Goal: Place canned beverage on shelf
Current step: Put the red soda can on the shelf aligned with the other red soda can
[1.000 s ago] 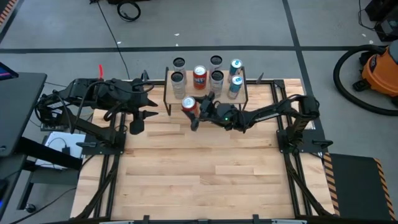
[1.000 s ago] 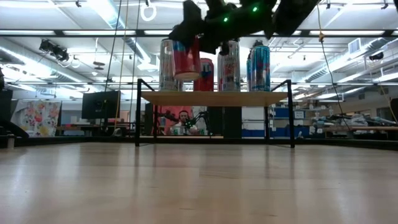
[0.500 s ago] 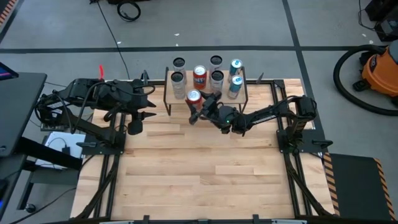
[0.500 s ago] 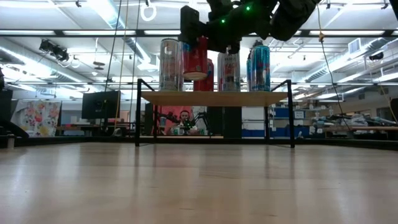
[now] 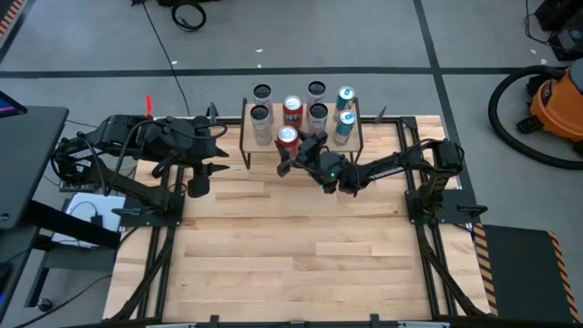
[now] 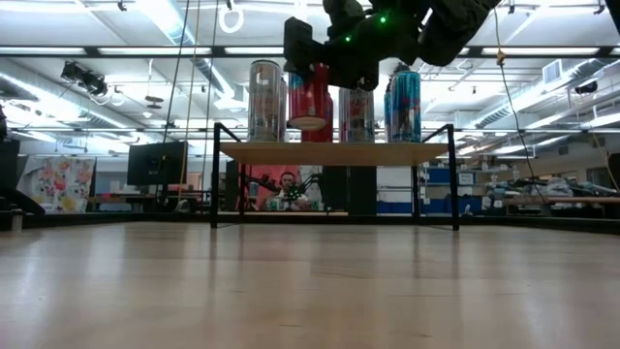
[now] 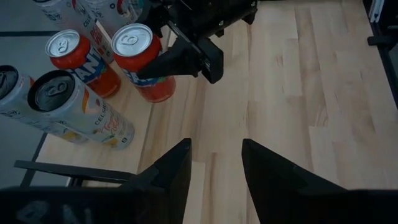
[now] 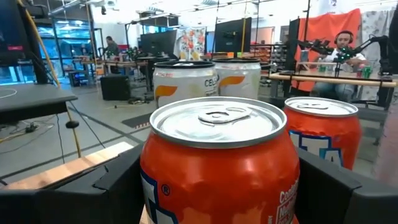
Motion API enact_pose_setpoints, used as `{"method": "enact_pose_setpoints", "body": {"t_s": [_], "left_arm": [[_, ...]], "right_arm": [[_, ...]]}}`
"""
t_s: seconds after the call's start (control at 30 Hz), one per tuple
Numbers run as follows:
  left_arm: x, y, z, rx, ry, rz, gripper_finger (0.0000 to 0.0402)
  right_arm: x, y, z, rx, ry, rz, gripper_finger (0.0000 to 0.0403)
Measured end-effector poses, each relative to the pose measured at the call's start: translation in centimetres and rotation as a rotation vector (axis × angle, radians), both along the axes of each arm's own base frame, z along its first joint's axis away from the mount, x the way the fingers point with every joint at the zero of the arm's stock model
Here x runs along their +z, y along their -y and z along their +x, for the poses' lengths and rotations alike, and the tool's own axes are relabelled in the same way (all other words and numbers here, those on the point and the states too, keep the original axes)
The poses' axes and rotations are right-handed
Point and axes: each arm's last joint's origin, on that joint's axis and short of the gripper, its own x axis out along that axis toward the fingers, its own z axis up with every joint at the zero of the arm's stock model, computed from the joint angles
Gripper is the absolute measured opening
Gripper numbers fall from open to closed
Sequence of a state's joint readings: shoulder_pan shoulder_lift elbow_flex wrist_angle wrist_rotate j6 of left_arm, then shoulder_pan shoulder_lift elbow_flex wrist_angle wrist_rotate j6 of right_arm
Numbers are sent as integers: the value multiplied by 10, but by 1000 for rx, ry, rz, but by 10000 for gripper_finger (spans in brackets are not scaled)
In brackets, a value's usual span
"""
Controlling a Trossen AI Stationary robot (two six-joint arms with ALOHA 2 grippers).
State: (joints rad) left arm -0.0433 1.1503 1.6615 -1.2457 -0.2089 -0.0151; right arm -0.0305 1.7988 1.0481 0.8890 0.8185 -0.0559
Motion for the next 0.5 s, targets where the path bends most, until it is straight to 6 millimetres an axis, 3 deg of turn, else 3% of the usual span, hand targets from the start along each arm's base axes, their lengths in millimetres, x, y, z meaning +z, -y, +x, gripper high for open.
{"method": "enact_pose_setpoints", "body": {"t_s": [0.5], "left_arm": [[0, 0, 0, 0, 0, 0, 151]], "right_arm": [[-5, 27, 0, 54, -52, 4, 316]]}}
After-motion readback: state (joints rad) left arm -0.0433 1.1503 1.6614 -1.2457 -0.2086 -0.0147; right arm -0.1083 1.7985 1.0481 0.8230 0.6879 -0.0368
